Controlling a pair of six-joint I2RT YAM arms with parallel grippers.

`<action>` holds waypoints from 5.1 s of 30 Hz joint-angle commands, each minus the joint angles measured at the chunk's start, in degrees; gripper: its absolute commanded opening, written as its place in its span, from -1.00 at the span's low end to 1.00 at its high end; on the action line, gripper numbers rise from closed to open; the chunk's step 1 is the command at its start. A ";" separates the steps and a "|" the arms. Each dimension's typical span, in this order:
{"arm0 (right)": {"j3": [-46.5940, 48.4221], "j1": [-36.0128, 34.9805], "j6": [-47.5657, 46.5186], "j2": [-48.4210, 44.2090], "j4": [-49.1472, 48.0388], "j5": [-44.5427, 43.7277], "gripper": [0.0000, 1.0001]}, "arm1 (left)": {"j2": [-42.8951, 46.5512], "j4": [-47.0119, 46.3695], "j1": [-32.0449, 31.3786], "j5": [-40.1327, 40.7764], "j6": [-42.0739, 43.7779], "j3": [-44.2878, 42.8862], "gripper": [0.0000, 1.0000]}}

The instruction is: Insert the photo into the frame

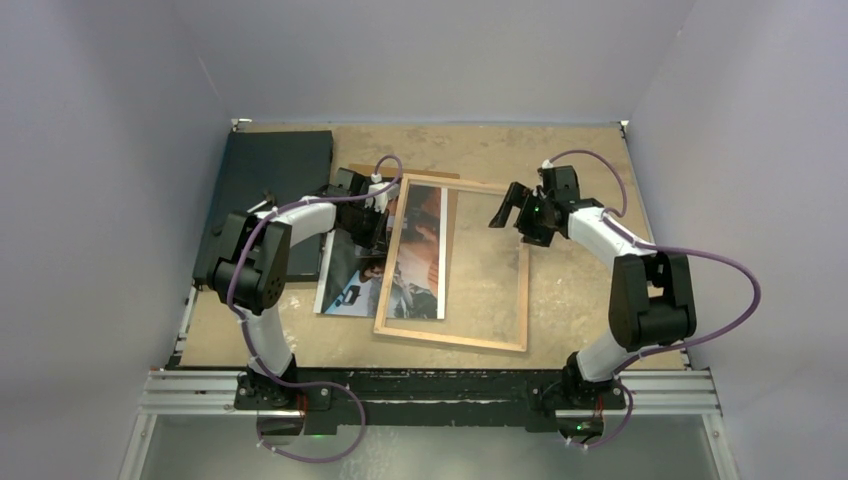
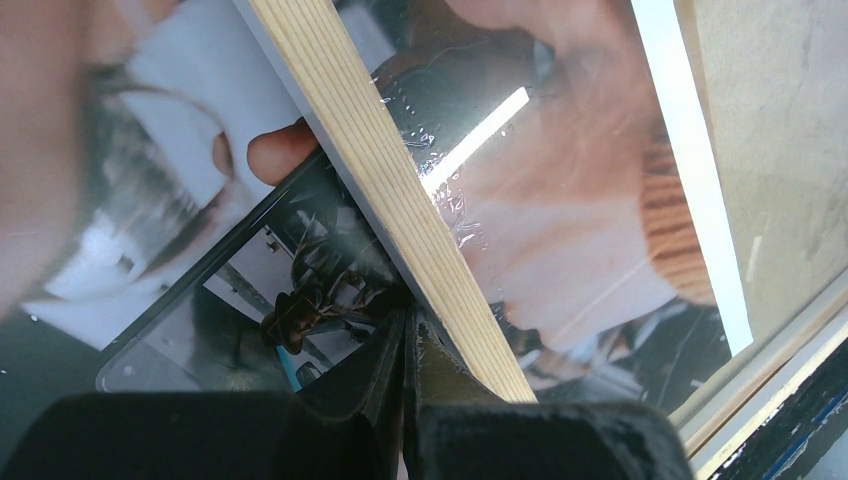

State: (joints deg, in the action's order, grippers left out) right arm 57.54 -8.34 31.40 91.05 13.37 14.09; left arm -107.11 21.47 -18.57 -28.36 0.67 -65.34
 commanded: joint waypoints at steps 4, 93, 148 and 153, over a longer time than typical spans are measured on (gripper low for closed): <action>3.28 -2.62 -0.80 0.54 0.88 -4.23 0.97 | 0.96 -1.16 -0.42 -1.88 -0.09 0.25 -1.00; -8.58 -10.44 2.37 -7.13 7.83 -14.26 0.25 | 2.49 -0.45 1.62 -2.10 1.91 0.94 -1.00; -6.84 6.18 -3.09 -14.67 8.96 -8.07 0.61 | -16.72 -3.87 -20.81 4.24 -2.83 -24.11 -1.00; -6.59 6.23 -3.53 -15.37 9.62 -8.37 0.64 | -15.73 -2.81 -20.82 4.63 -2.64 -25.37 -1.00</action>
State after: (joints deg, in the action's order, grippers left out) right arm 50.43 -2.44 29.28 77.12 21.32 5.52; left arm -123.22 18.90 -39.03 -23.31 -1.04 -88.49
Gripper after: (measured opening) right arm 0.809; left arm 0.002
